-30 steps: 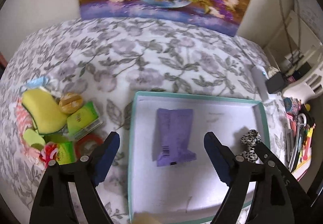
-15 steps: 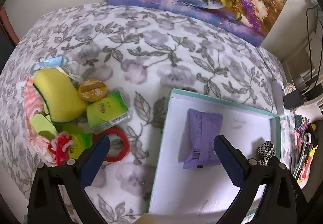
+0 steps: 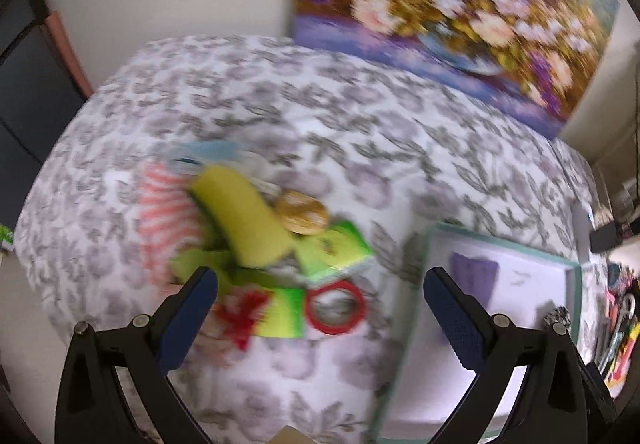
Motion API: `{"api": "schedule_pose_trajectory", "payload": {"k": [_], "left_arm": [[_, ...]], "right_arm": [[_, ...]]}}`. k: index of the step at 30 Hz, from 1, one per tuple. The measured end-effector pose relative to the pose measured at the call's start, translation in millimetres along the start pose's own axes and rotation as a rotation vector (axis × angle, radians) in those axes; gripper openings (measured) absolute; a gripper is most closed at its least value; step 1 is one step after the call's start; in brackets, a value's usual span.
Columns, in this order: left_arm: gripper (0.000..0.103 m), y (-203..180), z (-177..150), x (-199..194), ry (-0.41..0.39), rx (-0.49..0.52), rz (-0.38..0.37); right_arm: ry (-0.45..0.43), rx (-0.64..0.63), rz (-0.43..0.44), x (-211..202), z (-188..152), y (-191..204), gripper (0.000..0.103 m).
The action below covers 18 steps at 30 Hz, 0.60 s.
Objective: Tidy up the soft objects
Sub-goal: 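Move both open tools back over the pile of soft items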
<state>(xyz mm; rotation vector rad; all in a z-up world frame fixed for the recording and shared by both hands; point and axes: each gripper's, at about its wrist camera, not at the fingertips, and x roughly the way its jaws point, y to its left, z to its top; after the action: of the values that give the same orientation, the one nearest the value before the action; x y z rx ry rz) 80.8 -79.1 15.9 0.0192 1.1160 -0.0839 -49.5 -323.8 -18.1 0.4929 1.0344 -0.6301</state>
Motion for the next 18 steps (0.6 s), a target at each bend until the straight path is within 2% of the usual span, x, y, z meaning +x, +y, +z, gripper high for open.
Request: {"api": "schedule_pose_trajectory", "payload": {"k": [4, 11, 18], "left_arm": [[0.103, 37.0, 6.8, -12.8, -0.041, -0.055, 0.028], [0.103, 83.1, 9.1, -29.5, -0.096, -0.054, 0.086], [0.103, 117.3, 5.3, -22.5, -0.064, -0.105, 0.049]], "right_arm": [[-0.008, -0.065, 0.034, -11.3, -6.5, 27.4, 0.103], [0.025, -0.146, 0.141, -21.8, -24.4, 73.8, 0.103], [0.083, -0.213, 0.228, -17.8, -46.0, 115.3, 0.103]]}}
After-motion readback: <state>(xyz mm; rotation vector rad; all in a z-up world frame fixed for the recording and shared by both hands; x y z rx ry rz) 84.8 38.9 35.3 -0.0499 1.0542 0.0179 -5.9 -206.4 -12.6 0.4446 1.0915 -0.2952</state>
